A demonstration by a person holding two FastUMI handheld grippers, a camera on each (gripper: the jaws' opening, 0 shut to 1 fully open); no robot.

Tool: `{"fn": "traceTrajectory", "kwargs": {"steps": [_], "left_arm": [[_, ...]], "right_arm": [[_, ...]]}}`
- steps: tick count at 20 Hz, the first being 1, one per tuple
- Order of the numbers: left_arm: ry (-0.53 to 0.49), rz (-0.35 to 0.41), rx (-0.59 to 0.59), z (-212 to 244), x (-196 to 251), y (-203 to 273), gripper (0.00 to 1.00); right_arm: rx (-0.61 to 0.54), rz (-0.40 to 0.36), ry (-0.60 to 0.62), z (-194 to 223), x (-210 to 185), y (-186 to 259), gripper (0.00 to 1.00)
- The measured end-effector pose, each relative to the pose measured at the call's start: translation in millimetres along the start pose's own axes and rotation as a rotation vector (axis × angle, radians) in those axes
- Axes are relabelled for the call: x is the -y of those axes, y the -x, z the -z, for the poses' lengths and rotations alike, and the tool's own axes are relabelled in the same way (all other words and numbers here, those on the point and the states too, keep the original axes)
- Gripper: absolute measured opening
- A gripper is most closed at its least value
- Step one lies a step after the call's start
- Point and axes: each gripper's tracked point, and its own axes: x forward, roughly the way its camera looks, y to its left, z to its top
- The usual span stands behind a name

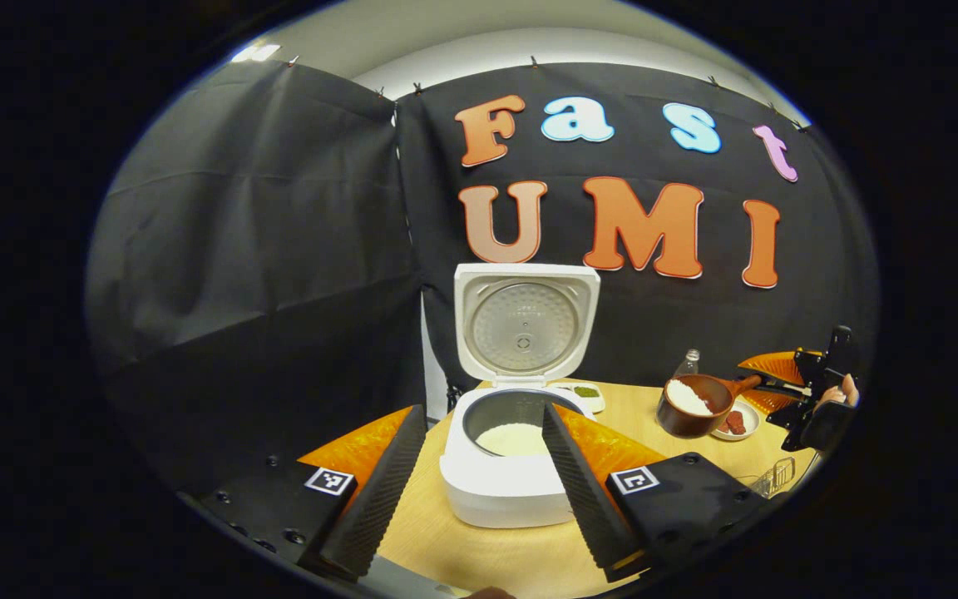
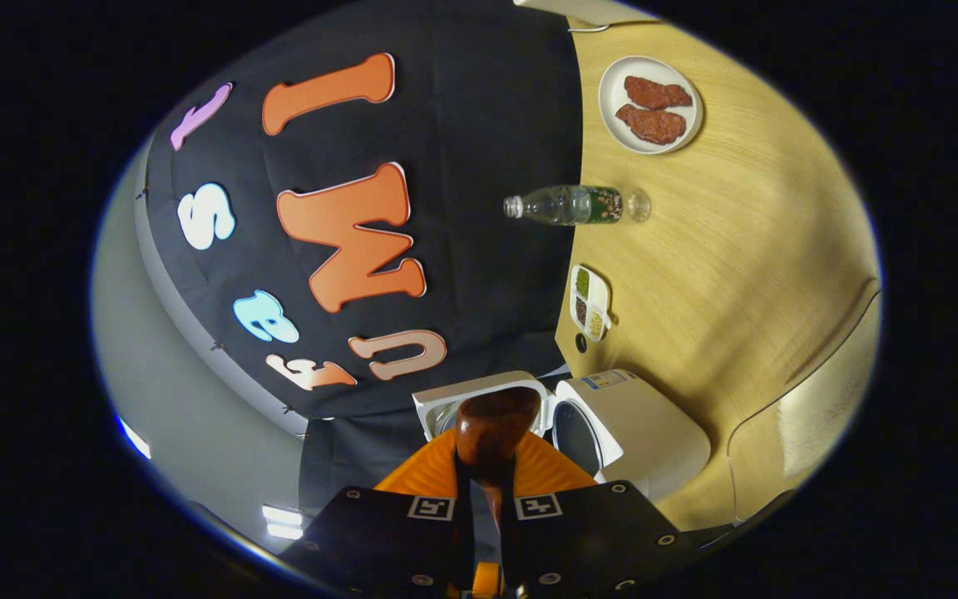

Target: Close the left gripper, press the button to open the rice cooker; take a wooden spoon from the chopstick holder with the right hand, scoop a spoonful of rice and pour it into the rice cooker, then put the wooden spoon back into the chopstick holder.

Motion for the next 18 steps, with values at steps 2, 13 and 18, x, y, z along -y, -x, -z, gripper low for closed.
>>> {"fn": "traceTrajectory", "kwargs": {"steps": [2,13,18], "left_arm": [[0.013,-0.023,-0.014,4.8,-18.1,-2.3,0.96],[0.046,-0.089,-0.069,26.3,-80.3,-22.2,0.96],[0.066,-0.092,-0.099,39.2,-89.5,-26.3,0.94]], "right_arm": [[-0.009,0.014,0.025,7.7,-4.2,-20.9,0.12],[0.017,0.129,0.226,35.7,5.7,-124.2,0.12],[0.04,0.134,0.395,53.6,-12.8,-159.8,0.12]]}}
